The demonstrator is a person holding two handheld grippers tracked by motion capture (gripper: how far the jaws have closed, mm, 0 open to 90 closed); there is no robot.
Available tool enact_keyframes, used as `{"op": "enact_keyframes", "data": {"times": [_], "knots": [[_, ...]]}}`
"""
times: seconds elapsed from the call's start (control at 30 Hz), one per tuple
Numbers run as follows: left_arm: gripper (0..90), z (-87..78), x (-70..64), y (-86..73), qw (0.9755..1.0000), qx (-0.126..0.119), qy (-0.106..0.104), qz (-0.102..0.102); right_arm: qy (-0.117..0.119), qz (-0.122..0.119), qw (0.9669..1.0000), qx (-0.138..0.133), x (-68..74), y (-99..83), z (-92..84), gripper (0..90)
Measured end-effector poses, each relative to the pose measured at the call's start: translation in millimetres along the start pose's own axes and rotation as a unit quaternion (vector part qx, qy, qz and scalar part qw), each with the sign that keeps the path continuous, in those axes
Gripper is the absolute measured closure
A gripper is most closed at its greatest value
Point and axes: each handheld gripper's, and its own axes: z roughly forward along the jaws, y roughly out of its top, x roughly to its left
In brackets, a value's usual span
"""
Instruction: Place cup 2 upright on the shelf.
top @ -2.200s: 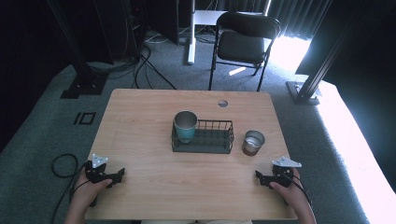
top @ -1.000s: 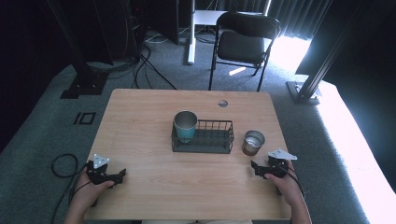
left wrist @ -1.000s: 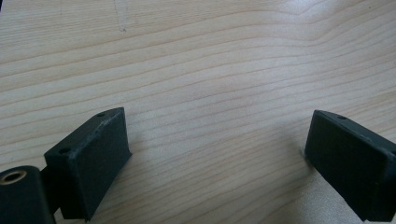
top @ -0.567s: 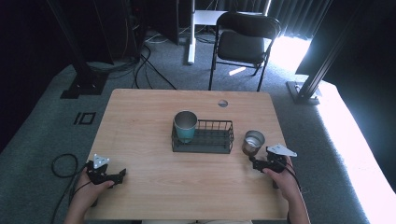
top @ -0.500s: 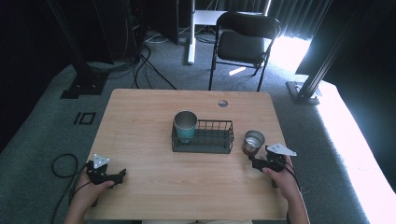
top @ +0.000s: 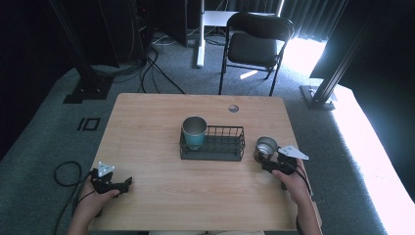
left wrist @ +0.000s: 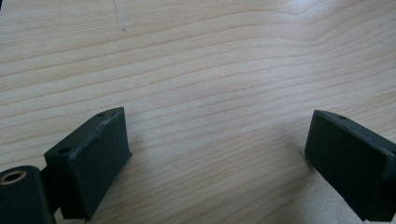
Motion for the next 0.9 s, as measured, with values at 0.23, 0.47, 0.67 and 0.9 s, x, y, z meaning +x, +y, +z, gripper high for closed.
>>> {"op": "enact_keyframes", "data": {"times": [0.23,0.47,0.67,0.9], "knots": [[7.1,0.0,0.0,0.0,1.0000,0.000,0.000,0.000,0.006,0.004,0.9999,-0.015,0.6,2.2,3.1,12.4],[7.0,0.0,0.0,0.0,1.0000,0.000,0.000,0.000,0.007,0.007,0.9997,-0.024,3.6,7.8,7.4,12.0],[7.0,0.0,0.0,0.0,1.0000,0.000,0.000,0.000,0.000,0.010,0.9996,-0.028,4.8,11.8,8.2,14.0],[7.0,0.0,0.0,0.0,1.0000,0.000,0.000,0.000,-0.002,0.004,0.9998,-0.019,2.9,16.3,5.3,14.9]]}}
